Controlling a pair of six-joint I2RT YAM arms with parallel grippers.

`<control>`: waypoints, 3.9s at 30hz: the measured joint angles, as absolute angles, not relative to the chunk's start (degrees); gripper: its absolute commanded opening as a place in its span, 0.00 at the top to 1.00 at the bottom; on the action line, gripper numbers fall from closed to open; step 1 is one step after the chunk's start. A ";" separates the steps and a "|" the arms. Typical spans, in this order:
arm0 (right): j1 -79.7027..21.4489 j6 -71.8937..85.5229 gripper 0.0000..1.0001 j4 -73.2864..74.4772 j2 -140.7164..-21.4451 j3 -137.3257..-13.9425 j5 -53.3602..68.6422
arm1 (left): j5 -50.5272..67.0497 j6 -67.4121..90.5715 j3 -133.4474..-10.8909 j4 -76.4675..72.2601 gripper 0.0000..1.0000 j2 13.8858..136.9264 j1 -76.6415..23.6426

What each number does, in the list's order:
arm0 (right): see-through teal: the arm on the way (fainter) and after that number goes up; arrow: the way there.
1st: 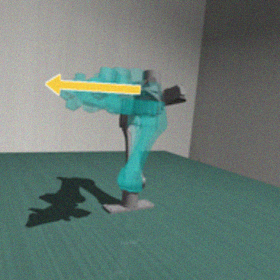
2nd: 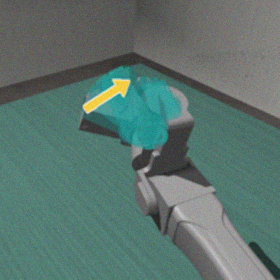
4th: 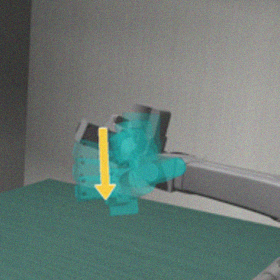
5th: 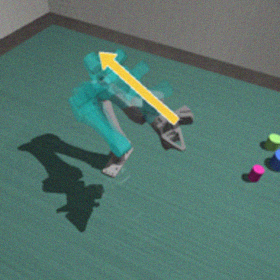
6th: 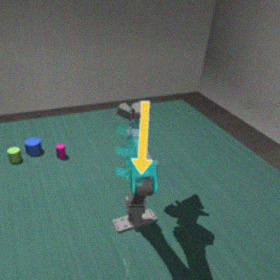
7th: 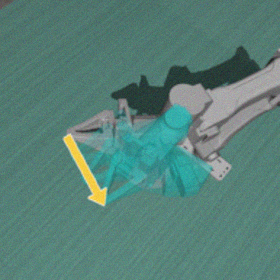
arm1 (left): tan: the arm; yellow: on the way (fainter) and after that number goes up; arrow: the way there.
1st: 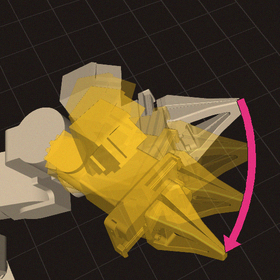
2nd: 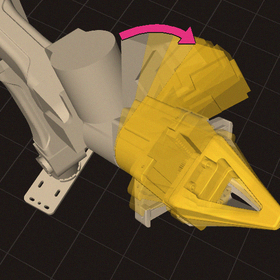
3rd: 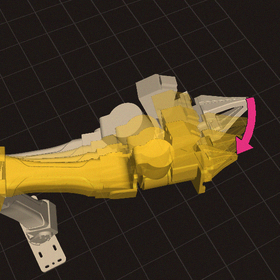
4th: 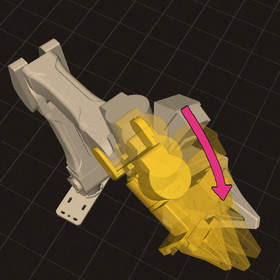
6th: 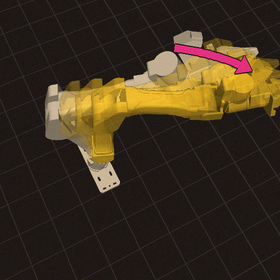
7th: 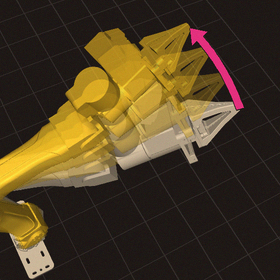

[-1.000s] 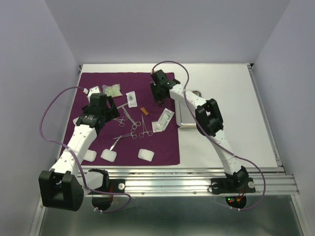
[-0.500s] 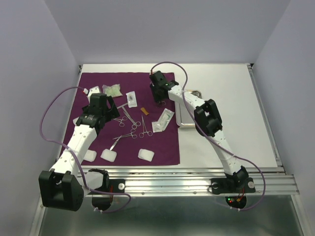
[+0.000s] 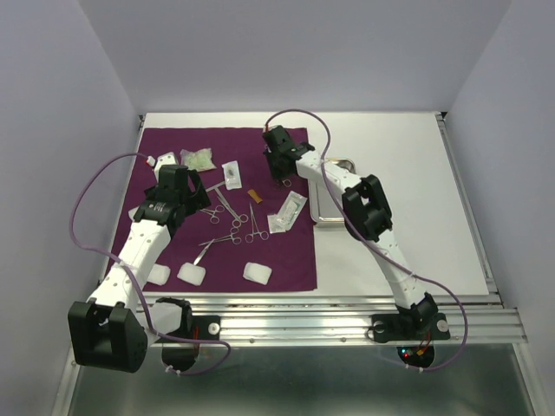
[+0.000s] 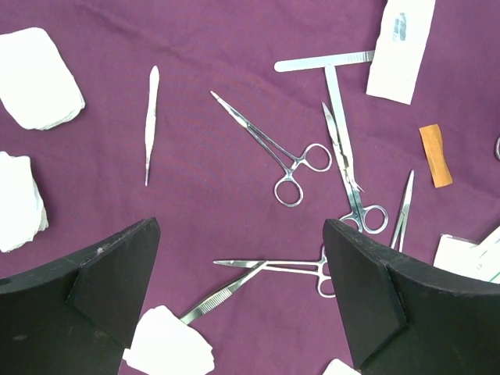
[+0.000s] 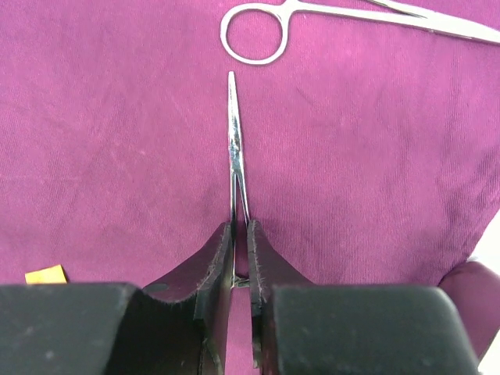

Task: Prepare the surgical pack
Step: Pick up the medical item from the surgical kit, then place the medical item in the container.

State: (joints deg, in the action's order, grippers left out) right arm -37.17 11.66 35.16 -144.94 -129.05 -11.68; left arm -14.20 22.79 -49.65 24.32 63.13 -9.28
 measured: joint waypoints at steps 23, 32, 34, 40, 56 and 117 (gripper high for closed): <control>-37.17 12.45 0.99 35.16 -135.26 -123.07 -16.03 | -14.20 22.24 -50.87 24.51 0.01 63.13 -9.28; -36.80 13.23 0.99 34.15 -125.21 -113.82 -18.28 | -14.17 21.87 -51.66 24.49 0.01 63.26 -9.28; -36.49 13.45 0.99 33.10 -122.21 -110.45 -18.63 | -14.17 21.80 -51.68 24.49 0.01 63.31 -9.28; -34.68 14.39 0.99 31.86 -116.57 -102.50 -19.40 | -14.13 21.65 -51.68 24.49 0.01 64.03 -9.28; -31.09 18.33 0.98 27.81 -111.55 -83.53 -19.90 | -13.89 21.54 -51.70 24.45 0.01 64.25 -9.28; -29.23 13.63 0.58 26.48 -115.09 -82.63 -9.87 | -12.95 21.47 -51.79 23.40 0.01 66.24 -9.28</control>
State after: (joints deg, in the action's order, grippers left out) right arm -29.23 13.63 26.48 -115.09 -82.63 -9.87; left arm -12.95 21.47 -51.79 23.40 66.24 -9.28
